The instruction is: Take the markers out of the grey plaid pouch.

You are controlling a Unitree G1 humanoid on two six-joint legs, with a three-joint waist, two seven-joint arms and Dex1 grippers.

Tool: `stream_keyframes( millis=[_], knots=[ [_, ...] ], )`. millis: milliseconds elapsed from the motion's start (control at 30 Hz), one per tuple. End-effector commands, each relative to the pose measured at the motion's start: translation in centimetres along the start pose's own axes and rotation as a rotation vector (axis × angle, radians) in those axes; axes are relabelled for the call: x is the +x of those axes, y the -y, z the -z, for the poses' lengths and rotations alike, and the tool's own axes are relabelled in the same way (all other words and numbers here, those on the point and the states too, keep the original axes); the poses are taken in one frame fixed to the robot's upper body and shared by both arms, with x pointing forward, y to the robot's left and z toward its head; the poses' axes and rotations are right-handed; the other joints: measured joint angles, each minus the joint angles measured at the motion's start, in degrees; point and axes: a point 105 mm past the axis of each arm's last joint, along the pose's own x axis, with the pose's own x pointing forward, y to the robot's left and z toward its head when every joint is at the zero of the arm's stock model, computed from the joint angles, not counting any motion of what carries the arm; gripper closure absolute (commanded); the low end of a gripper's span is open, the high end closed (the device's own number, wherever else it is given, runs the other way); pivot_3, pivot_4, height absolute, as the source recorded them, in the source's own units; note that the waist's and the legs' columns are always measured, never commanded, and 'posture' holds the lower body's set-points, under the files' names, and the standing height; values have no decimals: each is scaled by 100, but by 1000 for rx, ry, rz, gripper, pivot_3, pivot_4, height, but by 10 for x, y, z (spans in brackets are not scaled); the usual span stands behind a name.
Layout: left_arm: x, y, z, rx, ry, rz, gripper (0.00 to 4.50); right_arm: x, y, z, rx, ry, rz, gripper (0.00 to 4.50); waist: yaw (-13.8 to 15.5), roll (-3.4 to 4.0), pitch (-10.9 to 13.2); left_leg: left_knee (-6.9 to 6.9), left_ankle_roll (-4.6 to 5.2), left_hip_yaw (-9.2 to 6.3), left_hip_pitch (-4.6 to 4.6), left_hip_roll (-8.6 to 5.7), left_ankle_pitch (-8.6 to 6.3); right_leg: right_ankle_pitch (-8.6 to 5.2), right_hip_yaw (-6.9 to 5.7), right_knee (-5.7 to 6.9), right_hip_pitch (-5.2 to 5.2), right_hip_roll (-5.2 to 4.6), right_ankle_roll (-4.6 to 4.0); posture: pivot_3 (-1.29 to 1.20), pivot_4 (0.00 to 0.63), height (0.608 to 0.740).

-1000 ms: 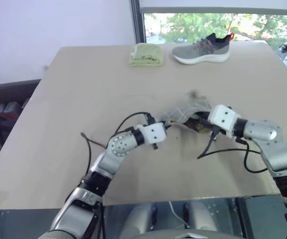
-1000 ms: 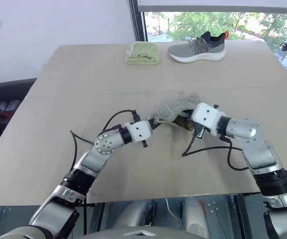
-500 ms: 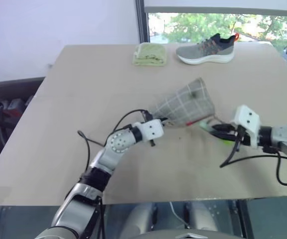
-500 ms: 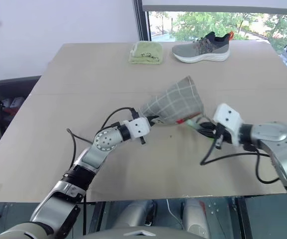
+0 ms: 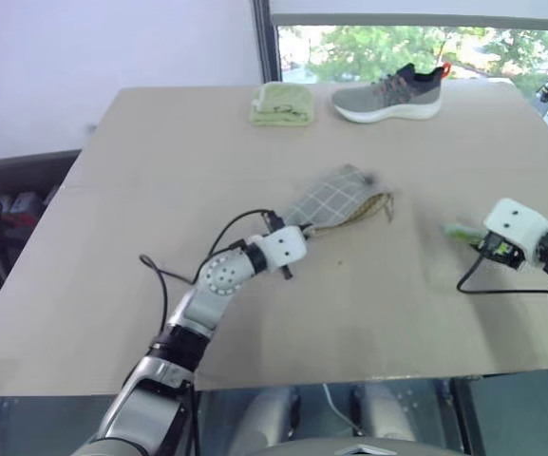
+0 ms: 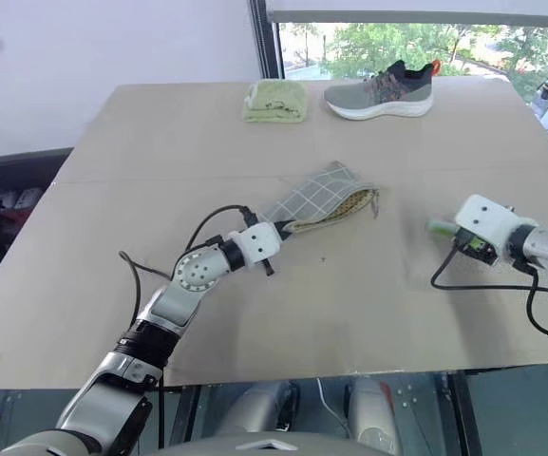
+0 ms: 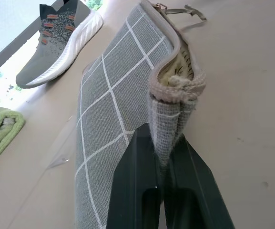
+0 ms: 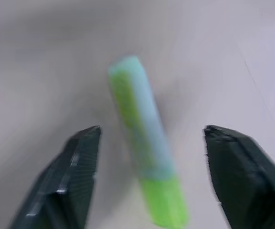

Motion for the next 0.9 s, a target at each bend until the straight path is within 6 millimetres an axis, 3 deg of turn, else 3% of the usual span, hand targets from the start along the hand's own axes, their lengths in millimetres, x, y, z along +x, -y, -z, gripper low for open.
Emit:
stream_keyframes(
  millis=[33,100,133,200,233,367,400,533,700,767,900],
  knots=[
    [0,-10,-14,3,52,-35,4500,-3,0,-65,84,272,5,1098,-29,0,0,1,0,0,0,1,0,0,1,4,-1,0,0,0,150,740],
    [1,-10,-17,-7,64,-33,4500,1,-11,-84,152,357,-34,1098,-21,-1,0,3,0,-3,0,0,0,0,0,7,0,-1,0,0,150,740],
    [1,-9,-20,-15,80,-29,4500,3,-17,-92,188,398,-56,1319,-8,-1,0,4,0,-5,0,-1,0,0,-2,6,0,-1,0,0,150,740],
    [3,-8,-29,-22,113,-17,4500,9,-31,-102,230,438,-106,1953,43,-6,2,6,1,-8,-3,-3,-1,0,-6,2,2,-2,0,0,150,740],
    [3,-7,-33,-31,130,-13,4500,13,-35,-105,244,444,-116,2538,59,-6,2,7,1,-12,-7,-4,-1,0,-11,-1,2,-2,0,0,150,740],
    [2,-5,-49,-57,179,8,4500,24,-38,-109,262,442,-114,4230,38,-6,2,11,3,-13,-16,-10,-2,0,-14,-6,0,-3,0,0,150,740],
    [2,-4,-51,-60,183,11,4500,25,-38,-110,263,442,-114,4380,34,-6,2,11,2,-12,-16,-10,-2,0,-13,-5,-1,-3,0,0,150,740],
    [0,3,-66,-118,231,64,4500,39,-42,-112,242,427,-129,4380,2,-6,2,10,2,-12,-10,-4,-1,0,-11,5,-3,-1,-1,0,150,740],
    [-2,5,-71,-169,246,98,4500,48,-53,-110,97,366,-193,4380,-2,-6,2,11,2,-10,-8,-5,-1,0,-10,7,-3,4,0,0,150,740],
    [-3,6,-71,-195,246,104,4500,49,-55,-113,61,362,-202,3861,-1,-5,2,11,2,-9,-8,-7,-1,0,-11,6,-3,5,0,0,150,740],
    [-3,9,-72,-247,250,117,4500,50,-56,-123,-7,372,-199,2303,1,-6,2,10,2,-10,-8,-6,-1,0,-10,4,-3,5,-1,0,150,740]
  ],
)
